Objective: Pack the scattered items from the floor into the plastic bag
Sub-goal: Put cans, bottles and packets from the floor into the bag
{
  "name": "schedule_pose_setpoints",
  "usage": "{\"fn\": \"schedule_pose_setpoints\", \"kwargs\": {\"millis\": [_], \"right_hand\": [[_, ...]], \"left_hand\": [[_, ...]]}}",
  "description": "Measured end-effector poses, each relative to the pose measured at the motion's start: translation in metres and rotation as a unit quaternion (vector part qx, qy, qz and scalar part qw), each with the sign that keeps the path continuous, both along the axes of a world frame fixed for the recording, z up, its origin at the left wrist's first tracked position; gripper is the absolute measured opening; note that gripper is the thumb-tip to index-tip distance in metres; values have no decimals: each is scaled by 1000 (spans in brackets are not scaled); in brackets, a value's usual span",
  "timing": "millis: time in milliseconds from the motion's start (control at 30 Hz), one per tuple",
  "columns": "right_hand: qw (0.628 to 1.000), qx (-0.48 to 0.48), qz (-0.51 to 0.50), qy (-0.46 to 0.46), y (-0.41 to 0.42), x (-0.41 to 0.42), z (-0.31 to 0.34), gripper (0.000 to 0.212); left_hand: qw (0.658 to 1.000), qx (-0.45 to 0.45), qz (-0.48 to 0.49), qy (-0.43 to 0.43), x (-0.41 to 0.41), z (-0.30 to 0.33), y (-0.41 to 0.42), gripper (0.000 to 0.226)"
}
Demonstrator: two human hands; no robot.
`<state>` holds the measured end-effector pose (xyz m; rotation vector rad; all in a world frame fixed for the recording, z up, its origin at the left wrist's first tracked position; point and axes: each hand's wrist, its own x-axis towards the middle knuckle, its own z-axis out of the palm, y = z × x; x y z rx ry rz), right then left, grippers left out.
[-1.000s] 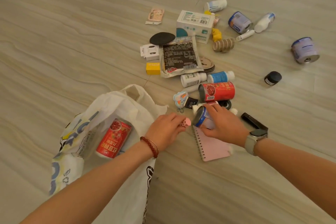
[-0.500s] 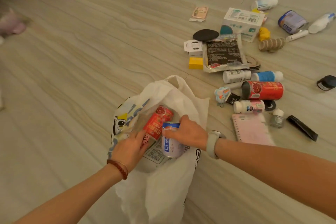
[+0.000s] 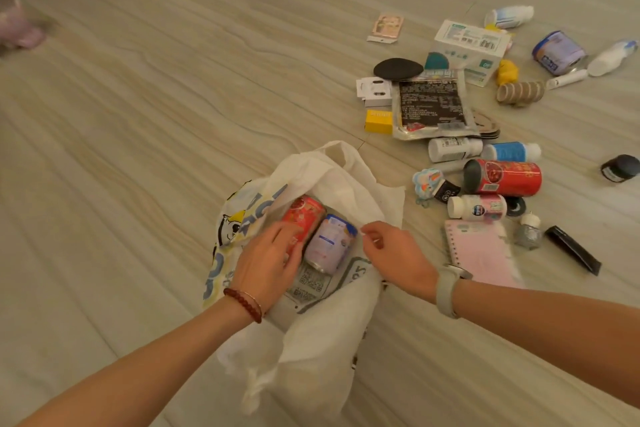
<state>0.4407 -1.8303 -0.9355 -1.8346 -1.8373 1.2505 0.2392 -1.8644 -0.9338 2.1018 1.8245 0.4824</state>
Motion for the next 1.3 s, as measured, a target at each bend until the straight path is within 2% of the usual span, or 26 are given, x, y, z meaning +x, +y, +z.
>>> {"fn": "schedule_pose_setpoints", "kwargs": {"millis": [67, 133, 267, 333, 400, 567, 667, 767, 833, 933, 1033, 1167, 1233, 1300], "right_hand": [[998, 60, -23, 6, 1, 29, 2, 24], [995, 77, -41, -52, 7, 68, -5, 22], [960, -57, -93, -258, 8, 145, -31, 49], [945, -117, -141, -271, 1, 162, -40, 67], [940, -137, -168, -265, -3, 168, -49, 78], [929, -166, -182, -277, -3, 178, -57, 82], [929, -179, -203, -251, -9, 185, -60, 78], [936, -167, -216, -222, -13, 191, -60, 77], [942, -158, -233, -180, -15, 195, -56, 74], [955, -153, -232, -100, -19, 199, -47, 59], [968, -141, -206, -33, -22, 196, -30, 42], [983, -102, -149, -19, -21, 181, -5, 31], [987, -73, -142, 6, -16, 165, 9, 29], [985, -36, -157, 68, -7, 143, 22, 24]], "left_hand": [[999, 20, -13, -38, 23, 13, 16, 36], [998, 20, -35, -48, 50, 20, 33, 42], [992, -22, -123, -3, 114, 14, 65, 37], [986, -60, -149, 36, 144, 2, 78, 38], [980, -87, -168, 60, 169, -11, 90, 41], [963, -71, -236, 106, 232, -39, 106, 51], [963, -58, -228, 130, 263, -54, 108, 55], [974, -62, -166, 137, 278, -69, 105, 47], [979, -62, -140, 136, 280, -73, 104, 41], [980, -75, -151, 105, 273, -68, 105, 41], [980, -104, -165, 25, 249, -42, 105, 44], [984, -59, -164, -48, 194, 8, 93, 46], [988, -30, -132, -68, 159, 27, 79, 45], [995, -16, -72, -73, 121, 40, 61, 44]]}}
